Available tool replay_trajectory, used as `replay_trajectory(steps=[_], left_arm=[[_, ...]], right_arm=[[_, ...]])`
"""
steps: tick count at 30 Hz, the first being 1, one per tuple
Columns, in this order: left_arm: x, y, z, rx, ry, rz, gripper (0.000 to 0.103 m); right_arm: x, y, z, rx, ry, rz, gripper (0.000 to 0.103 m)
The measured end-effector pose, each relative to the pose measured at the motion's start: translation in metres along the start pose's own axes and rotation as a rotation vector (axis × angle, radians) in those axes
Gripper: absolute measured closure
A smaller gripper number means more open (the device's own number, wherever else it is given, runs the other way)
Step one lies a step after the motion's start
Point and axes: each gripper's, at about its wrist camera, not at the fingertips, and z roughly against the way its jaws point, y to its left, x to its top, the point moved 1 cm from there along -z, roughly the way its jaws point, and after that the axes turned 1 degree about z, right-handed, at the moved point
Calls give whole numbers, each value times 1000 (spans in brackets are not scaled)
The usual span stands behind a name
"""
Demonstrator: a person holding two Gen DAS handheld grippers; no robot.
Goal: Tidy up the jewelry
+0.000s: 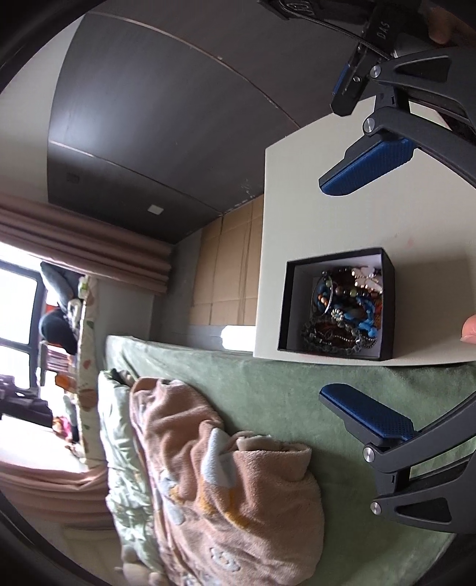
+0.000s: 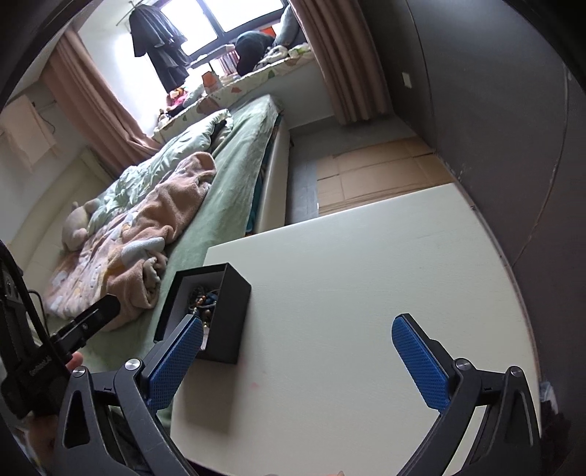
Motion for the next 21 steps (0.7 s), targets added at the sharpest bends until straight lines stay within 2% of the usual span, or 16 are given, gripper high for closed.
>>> replay_trajectory(steps=[4, 8, 11, 14, 17, 21], left_arm=[[-8, -15, 12, 4, -62, -47, 0], [-14, -24, 20, -16, -85, -54, 0], [-18, -27, 31, 13, -133, -61, 0], [-24, -24, 40, 64, -162, -58, 0], [-31, -20, 47, 74, -172, -34, 0], [-33, -26, 52, 82, -182, -58, 0]], right_arm=[[-3, -3, 19, -3, -31, 1, 0], [-7, 1, 31, -16, -42, 51, 0], [-12, 5, 36, -24, -32, 95, 0], [-18, 8, 42, -75, -36, 150, 0], [-24, 9, 47, -85, -31, 192, 0], [-29, 5, 55, -72, -34, 192, 0]])
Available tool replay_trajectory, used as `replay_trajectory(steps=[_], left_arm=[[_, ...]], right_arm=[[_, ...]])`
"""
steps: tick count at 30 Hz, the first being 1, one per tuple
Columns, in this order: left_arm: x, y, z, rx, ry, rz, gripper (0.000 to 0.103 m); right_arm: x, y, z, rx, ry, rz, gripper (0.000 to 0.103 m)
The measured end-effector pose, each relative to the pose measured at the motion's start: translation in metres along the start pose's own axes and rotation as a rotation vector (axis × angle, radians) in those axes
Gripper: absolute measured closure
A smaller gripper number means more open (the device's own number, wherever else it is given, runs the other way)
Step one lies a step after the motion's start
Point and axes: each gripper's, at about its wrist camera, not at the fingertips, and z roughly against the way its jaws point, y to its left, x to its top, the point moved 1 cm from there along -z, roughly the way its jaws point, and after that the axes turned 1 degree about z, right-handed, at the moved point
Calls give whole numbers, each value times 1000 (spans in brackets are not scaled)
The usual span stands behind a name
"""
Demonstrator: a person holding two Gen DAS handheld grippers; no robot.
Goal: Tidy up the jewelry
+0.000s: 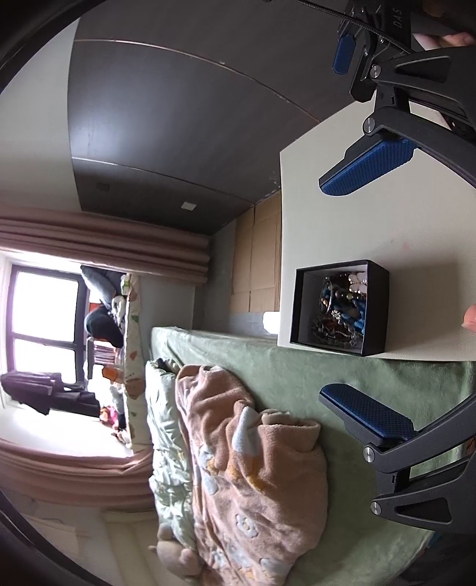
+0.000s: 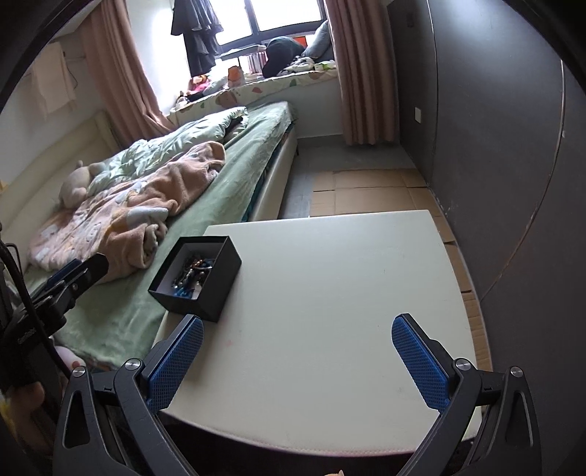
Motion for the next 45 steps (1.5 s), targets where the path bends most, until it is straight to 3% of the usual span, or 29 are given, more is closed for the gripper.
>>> replay_trajectory(steps=[14, 45], left_arm=[[0, -2, 17, 65, -54, -16, 0], [-1, -8, 24, 65, -77, -24, 0]], right_arm=[[-6, -9, 8, -3, -34, -33, 0], [-7, -1, 17, 1, -74, -18, 0]])
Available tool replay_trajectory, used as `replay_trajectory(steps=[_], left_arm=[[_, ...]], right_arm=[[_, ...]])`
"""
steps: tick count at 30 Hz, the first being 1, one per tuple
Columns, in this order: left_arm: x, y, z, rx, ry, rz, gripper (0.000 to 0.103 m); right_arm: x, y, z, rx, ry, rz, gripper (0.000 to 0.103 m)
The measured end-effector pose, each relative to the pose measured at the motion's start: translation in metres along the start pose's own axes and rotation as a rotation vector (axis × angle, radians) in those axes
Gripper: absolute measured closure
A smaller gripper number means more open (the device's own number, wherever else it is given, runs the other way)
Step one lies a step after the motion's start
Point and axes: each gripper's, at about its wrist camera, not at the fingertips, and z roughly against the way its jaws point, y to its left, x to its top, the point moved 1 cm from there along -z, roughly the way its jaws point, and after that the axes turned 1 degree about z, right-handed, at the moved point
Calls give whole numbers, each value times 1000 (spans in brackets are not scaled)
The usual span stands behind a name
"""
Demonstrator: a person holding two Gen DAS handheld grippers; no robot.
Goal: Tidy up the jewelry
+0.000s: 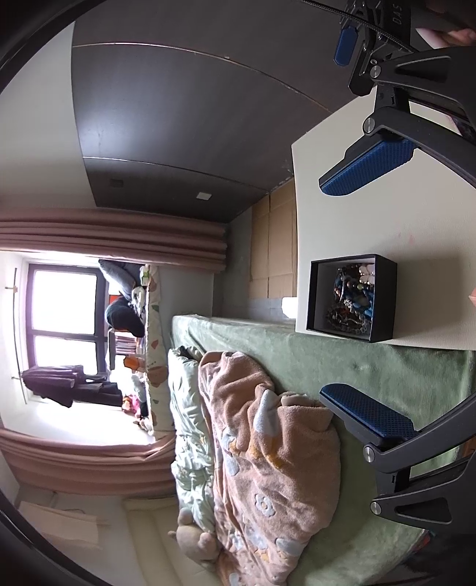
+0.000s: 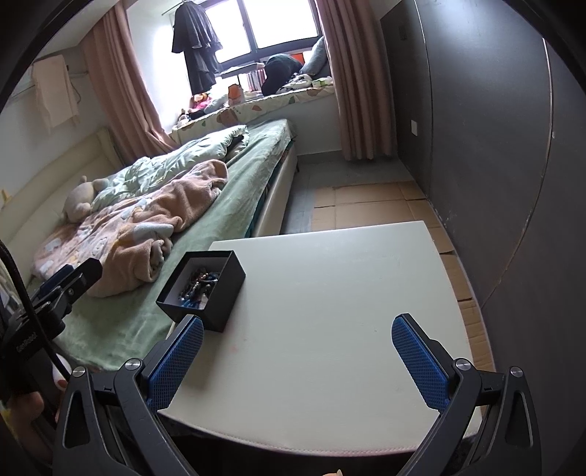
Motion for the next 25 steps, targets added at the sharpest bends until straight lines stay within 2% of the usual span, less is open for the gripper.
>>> replay_trajectory(steps=[25], left_arm=[[-2, -6, -3, 15, -1, -12, 0]], right_arm=[[1, -1, 1, -5, 12, -10, 0]])
